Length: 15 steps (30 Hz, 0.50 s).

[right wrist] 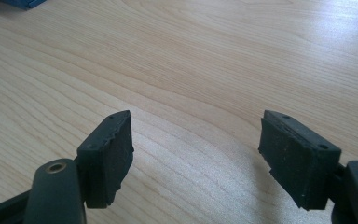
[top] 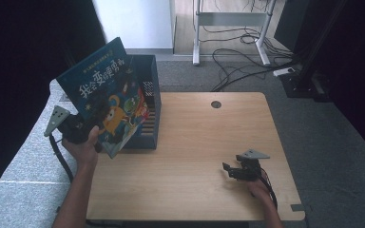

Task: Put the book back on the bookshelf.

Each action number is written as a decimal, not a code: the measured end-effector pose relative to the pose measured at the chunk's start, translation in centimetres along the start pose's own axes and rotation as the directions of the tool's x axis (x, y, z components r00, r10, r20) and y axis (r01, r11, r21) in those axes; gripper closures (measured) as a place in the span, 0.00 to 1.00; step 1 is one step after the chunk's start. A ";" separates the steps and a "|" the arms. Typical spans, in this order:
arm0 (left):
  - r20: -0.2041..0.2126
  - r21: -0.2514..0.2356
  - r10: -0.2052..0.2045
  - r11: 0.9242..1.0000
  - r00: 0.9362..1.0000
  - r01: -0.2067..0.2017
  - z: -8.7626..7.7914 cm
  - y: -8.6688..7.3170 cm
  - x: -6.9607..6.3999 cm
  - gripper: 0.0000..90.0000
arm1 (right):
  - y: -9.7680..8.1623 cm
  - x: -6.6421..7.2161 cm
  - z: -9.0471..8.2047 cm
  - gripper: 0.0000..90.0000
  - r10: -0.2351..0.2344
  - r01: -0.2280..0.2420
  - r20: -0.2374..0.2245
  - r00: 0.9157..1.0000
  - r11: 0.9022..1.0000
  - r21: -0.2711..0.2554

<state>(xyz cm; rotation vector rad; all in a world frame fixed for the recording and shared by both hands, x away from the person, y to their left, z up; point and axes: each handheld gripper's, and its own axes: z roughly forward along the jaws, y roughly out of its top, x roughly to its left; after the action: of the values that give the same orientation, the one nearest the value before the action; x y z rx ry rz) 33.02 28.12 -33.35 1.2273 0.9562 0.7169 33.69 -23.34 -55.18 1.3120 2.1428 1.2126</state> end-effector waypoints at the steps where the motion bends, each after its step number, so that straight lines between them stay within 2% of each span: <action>1: -0.005 0.002 0.006 1.000 1.000 -0.006 0.1 -0.1 0.0 0.91 | 0.0 0.0 0.0 0.28 0.000 0.000 0.000 1.000 1.000 0.000; 4: -0.011 0.005 0.011 1.000 1.000 -0.011 0.4 -0.2 0.1 0.91 | 0.0 0.0 0.0 0.28 0.002 -0.002 0.001 1.000 1.000 -0.001; 10: -0.011 0.001 -0.013 1.000 1.000 0.013 1.0 -0.3 0.3 0.91 | 0.0 -0.1 0.0 0.28 0.004 -0.004 -0.001 1.000 1.000 0.001; 15: -0.018 0.000 -0.012 1.000 1.000 0.012 1.4 -0.3 0.4 0.91 | 0.0 -0.1 0.0 0.28 0.006 -0.006 -0.003 1.000 1.000 0.001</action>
<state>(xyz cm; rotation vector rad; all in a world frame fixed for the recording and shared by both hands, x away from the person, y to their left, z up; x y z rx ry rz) 34.44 27.81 -33.61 1.2165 0.9783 0.7198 33.75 -23.42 -55.19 1.3194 2.1435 1.2166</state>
